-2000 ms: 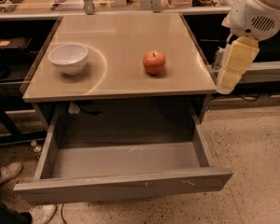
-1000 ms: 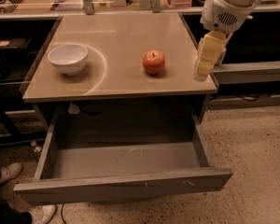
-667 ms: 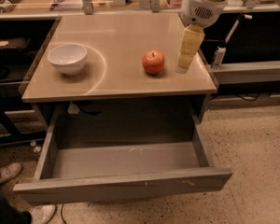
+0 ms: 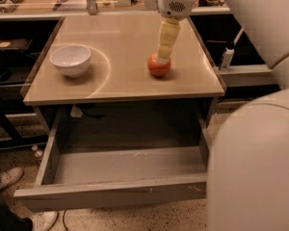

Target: Place apple into top drawer

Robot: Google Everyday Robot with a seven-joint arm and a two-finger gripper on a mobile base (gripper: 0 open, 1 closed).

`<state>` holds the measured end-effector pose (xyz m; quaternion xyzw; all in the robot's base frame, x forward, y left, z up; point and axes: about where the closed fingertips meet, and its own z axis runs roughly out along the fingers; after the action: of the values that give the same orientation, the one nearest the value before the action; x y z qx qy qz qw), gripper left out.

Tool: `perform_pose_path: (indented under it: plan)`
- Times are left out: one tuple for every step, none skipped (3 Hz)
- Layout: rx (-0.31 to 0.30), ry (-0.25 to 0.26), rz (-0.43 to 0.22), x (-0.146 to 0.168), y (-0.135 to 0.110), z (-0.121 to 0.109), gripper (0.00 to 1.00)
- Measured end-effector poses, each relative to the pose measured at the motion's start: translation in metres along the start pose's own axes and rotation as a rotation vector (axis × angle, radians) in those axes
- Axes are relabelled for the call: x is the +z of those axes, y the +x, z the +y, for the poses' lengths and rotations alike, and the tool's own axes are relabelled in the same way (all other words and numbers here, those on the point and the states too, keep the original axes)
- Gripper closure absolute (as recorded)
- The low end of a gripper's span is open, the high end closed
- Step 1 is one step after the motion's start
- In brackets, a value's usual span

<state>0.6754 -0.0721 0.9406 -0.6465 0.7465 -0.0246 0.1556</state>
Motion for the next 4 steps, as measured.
perform_pose_path:
  plan:
    - [0.022,-0.012,0.008,0.026,0.001,-0.022,0.00]
    - [0.082,-0.042,-0.011,0.074,0.015,-0.045,0.00]
    - [0.078,-0.030,-0.016,0.077,0.013,-0.044,0.00]
    - [0.076,-0.067,-0.027,0.087,0.013,-0.025,0.00]
